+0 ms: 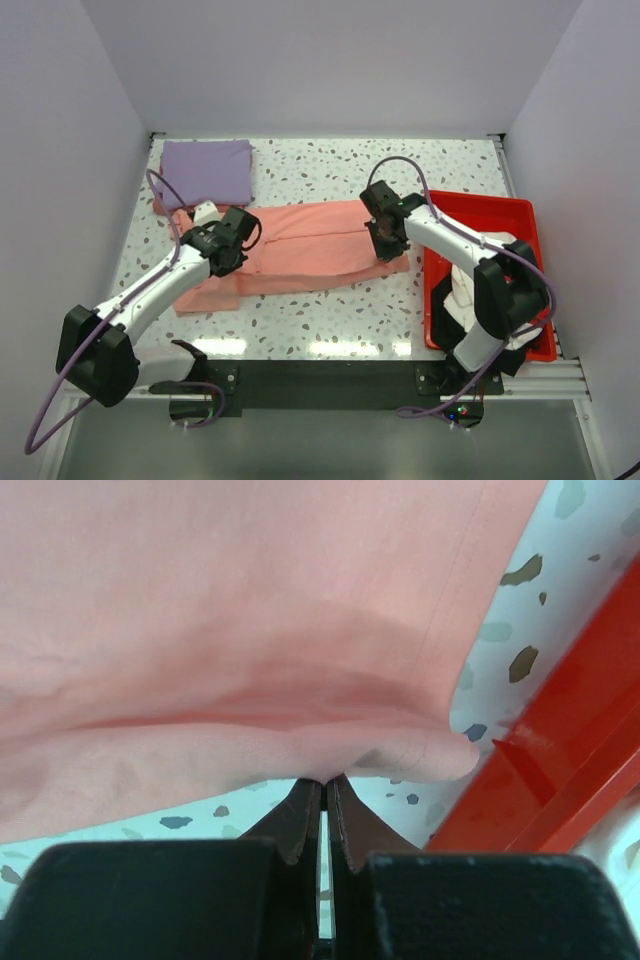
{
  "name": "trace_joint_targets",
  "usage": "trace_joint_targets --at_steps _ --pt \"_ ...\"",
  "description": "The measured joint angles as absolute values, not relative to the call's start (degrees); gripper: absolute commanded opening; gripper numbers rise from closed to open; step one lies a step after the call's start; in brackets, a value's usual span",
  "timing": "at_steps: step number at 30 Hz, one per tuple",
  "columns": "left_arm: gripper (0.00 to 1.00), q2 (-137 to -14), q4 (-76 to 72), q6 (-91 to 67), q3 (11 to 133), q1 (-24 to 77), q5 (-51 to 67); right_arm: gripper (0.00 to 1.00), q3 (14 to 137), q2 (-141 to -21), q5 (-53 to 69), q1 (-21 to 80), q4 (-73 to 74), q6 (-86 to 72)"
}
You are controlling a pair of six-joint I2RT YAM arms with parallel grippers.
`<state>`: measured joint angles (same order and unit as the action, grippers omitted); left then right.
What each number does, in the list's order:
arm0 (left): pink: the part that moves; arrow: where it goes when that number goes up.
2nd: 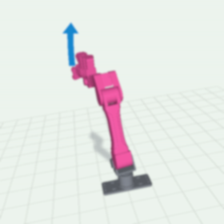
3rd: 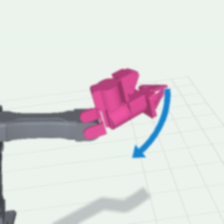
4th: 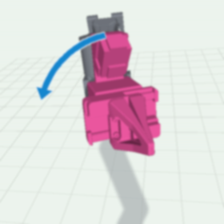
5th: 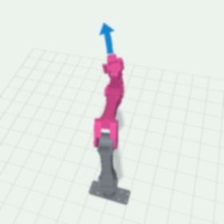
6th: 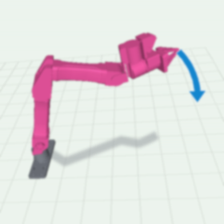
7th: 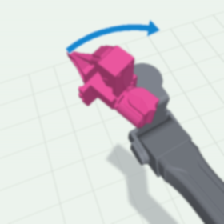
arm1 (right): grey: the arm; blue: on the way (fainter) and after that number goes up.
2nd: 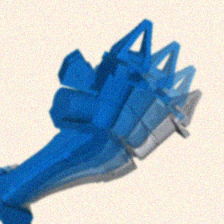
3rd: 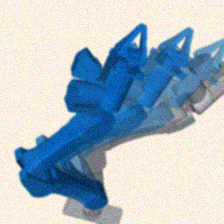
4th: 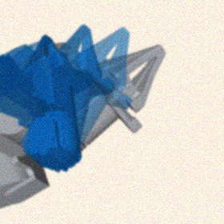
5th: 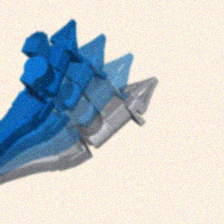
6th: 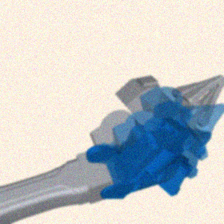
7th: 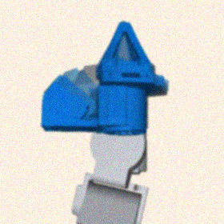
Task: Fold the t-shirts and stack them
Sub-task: Fold the tshirt
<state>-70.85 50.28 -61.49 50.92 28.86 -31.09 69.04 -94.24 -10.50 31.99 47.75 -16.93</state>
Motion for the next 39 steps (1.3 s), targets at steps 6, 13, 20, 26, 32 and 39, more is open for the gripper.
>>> trace_joint_targets --at_steps 6,13,20,26,32,39 --pt "0.04 -74.5 44.8 -56.34 53.89 25.98 -31.33 0.0 72.38 -97.65 -11.0 30.2 47.72 -16.71" --pt "0.01 -81.41 40.38 -50.83 57.12 23.16 -30.7 0.0 74.24 -101.34 -11.0 27.94 47.99 -16.19" --pt "0.0 -85.91 37.91 -47.33 59.64 21.96 -30.17 0.0 78.06 -104.4 -11.0 27.53 48.27 -15.18" --pt "0.0 -86.89 36.62 -46.13 59.81 20.53 -29.89 0.01 80.99 -107.18 -11.05 26.92 48.49 -14.79" --pt "0.0 -88.66 34.46 -45.36 60.23 19.81 -28.34 0.04 82.35 -109.1 -11.22 26.52 49.17 -14.68" --pt "0.26 -91.74 32.05 -44.53 60.64 17.93 -27.66 0.34 88.16 -114.87 -12.6 25.61 50.11 -13.76"
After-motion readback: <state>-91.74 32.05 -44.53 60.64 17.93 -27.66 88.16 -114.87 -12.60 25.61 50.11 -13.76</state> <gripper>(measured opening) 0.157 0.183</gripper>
